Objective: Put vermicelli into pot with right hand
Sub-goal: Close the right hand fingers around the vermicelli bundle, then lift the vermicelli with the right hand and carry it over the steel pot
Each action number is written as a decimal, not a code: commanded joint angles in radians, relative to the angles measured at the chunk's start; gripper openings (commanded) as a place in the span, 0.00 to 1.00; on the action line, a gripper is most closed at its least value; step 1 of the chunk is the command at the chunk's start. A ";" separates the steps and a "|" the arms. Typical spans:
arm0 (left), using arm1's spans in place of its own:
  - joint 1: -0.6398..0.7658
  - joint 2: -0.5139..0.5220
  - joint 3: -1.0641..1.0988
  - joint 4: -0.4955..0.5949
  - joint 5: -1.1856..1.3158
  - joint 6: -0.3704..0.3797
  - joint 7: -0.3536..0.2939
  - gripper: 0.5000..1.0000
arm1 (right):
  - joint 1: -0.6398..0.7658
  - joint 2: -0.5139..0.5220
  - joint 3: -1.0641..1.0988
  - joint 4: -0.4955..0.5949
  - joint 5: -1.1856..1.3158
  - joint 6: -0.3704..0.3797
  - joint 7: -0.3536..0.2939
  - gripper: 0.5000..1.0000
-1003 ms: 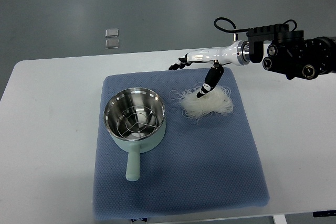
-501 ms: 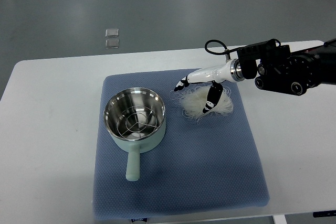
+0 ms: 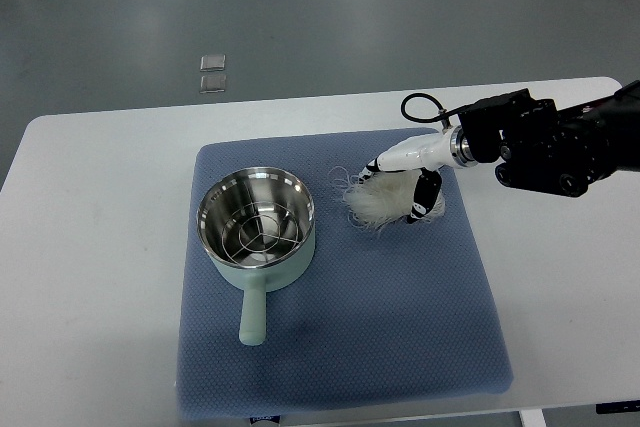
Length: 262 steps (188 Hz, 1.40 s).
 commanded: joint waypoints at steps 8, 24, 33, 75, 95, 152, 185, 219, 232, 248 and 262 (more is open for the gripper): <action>-0.001 0.000 0.000 0.000 0.000 0.000 0.000 1.00 | -0.021 0.021 0.000 -0.020 -0.001 -0.002 0.000 0.65; -0.001 0.000 0.002 0.000 0.000 0.000 0.000 1.00 | -0.031 0.039 -0.002 -0.029 -0.001 -0.022 -0.001 0.51; -0.001 0.000 0.002 0.000 0.000 0.000 0.000 1.00 | -0.034 0.041 -0.002 -0.040 -0.001 -0.028 -0.003 0.37; -0.001 0.000 0.002 0.000 0.000 0.000 0.000 1.00 | -0.021 0.024 0.012 -0.046 0.002 -0.056 -0.021 0.00; -0.001 0.000 0.002 0.000 0.000 0.000 0.000 1.00 | -0.007 0.012 0.020 -0.043 0.012 -0.075 -0.015 0.00; -0.001 0.000 0.002 0.000 0.000 0.000 0.000 1.00 | 0.188 -0.020 0.152 0.057 0.022 -0.092 -0.003 0.00; 0.000 0.000 0.000 0.002 0.000 0.000 0.000 1.00 | 0.294 0.018 0.185 0.162 0.067 -0.089 0.046 0.00; 0.002 0.000 0.000 0.002 0.000 0.000 0.000 1.00 | 0.308 0.107 0.184 0.195 0.077 -0.089 0.069 0.00; 0.002 0.000 0.000 0.002 0.000 0.000 0.000 1.00 | 0.297 0.144 0.178 0.192 0.079 -0.091 0.068 0.00; 0.002 0.000 0.000 0.002 0.000 0.000 0.000 1.00 | 0.275 0.197 0.167 0.181 0.079 -0.097 0.065 0.00; 0.003 0.000 -0.001 0.002 0.000 0.000 0.000 1.00 | 0.249 0.219 0.165 0.155 0.077 -0.099 0.061 0.00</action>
